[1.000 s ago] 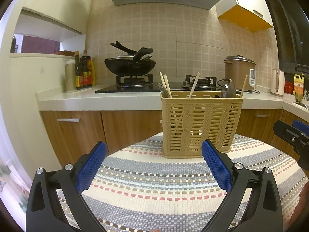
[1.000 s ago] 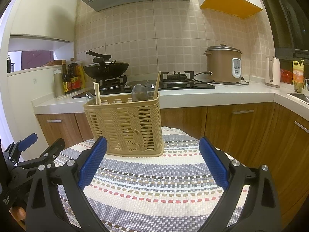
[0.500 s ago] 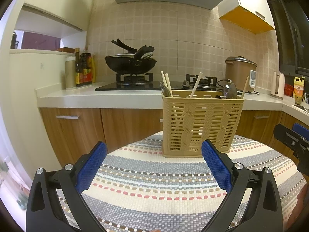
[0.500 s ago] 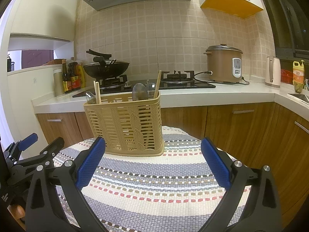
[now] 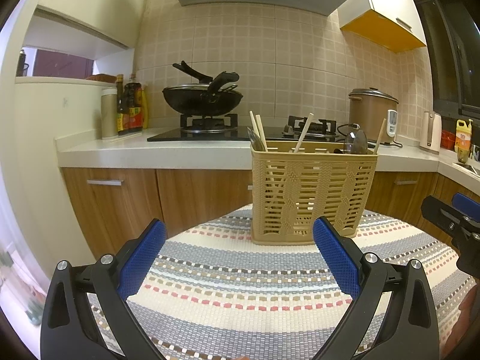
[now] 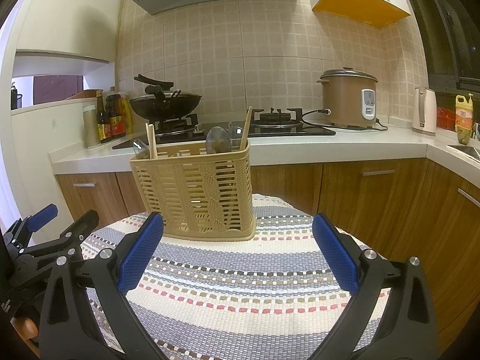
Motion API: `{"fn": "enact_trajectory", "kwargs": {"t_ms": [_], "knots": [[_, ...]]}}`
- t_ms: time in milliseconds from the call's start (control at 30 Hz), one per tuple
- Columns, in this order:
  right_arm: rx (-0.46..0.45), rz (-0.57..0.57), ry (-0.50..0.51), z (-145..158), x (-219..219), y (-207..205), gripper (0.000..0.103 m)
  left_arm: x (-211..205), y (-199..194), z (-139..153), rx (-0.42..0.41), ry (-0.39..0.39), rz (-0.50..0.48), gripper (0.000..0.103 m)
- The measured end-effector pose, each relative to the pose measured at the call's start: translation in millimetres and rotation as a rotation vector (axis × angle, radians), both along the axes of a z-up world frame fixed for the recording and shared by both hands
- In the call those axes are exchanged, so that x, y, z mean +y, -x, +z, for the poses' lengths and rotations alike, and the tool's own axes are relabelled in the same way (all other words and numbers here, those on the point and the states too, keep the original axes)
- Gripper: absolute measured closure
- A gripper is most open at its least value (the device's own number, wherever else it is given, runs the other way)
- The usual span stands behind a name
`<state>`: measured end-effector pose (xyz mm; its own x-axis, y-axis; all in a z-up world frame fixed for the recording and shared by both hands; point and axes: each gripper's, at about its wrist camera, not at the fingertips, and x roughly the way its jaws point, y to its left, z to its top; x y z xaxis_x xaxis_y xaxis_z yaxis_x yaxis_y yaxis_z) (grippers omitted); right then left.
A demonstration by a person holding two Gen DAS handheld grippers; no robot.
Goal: Organize utensils
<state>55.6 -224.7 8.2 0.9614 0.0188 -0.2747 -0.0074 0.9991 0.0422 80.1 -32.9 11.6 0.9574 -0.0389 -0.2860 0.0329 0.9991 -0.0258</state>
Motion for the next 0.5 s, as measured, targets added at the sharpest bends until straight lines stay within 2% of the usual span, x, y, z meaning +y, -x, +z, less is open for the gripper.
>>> {"fn": "enact_trajectory", "kwargs": {"t_ms": [500], "knots": [[0.003,0.000,-0.001,-1.6,-0.7,-0.6,0.008,-2.5,1.3,-0.1,-0.001,0.004,-0.001,0.008]]}}
